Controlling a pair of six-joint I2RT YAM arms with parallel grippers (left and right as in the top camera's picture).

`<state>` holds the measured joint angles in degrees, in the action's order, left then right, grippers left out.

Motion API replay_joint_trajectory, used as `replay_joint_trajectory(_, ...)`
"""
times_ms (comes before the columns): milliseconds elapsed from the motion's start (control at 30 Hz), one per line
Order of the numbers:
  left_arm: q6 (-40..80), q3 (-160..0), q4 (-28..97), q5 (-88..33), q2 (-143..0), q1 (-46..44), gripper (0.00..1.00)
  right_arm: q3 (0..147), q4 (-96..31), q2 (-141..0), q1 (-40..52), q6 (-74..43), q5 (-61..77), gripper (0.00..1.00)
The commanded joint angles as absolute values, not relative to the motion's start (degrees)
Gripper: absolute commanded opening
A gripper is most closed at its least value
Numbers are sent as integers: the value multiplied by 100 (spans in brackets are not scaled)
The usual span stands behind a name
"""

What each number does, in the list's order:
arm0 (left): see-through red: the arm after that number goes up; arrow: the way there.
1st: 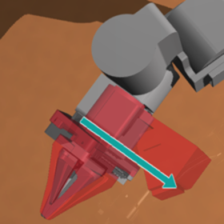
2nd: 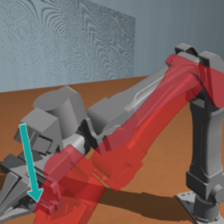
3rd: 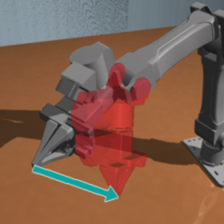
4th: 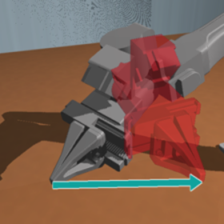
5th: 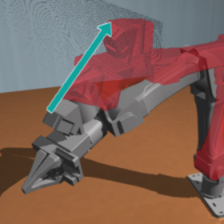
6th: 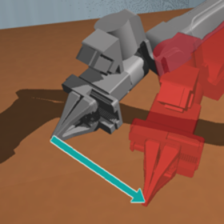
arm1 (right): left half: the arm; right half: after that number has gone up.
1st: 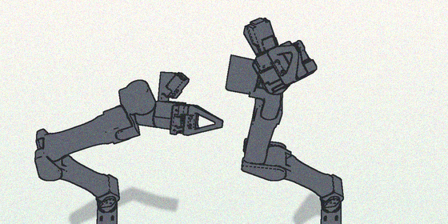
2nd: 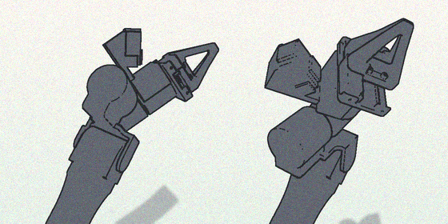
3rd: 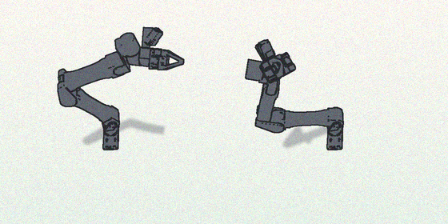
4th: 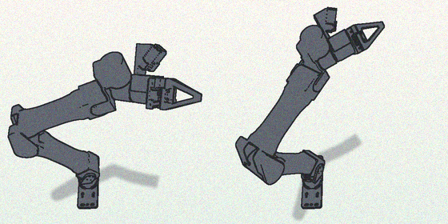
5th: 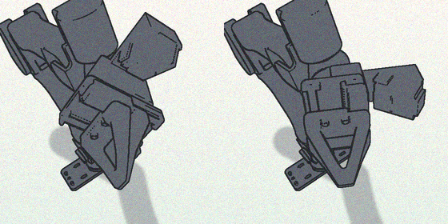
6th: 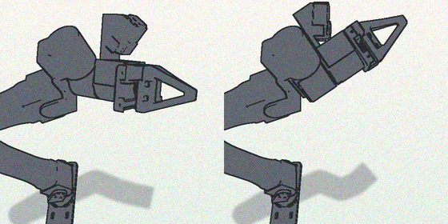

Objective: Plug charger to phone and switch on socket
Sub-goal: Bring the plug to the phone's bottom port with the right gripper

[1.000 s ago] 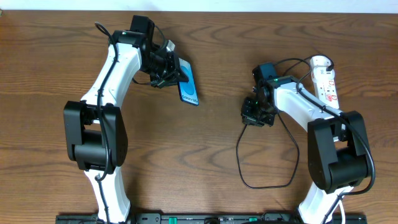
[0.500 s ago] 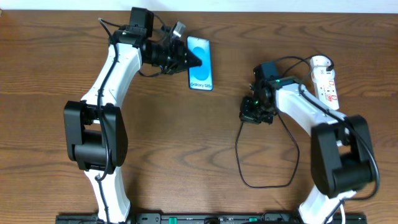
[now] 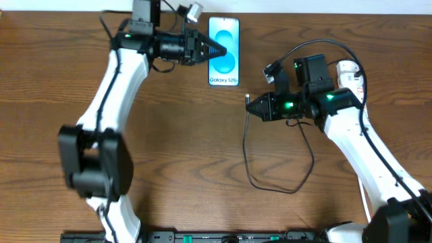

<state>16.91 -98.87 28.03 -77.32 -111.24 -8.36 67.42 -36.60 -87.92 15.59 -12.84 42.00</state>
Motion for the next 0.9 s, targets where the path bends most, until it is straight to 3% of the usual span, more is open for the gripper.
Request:
replay_joint_trajectory(0, 2025, -9950, 2738, -7236, -10346, -821, 7, 6751, -3400, -8525, 1540, -1061, 5280, 1)
replay_joint_trajectory(533, 2696, -9950, 2281, -7360, -10051, -821, 7, 6751, -1894, -8449, 1542, -1916, 7002, 1)
replay_joint_trajectory(867, 3100, -9950, 1765, -7695, -10051, -821, 7, 6751, -1756, -8449, 1542, -2182, 7094, 1)
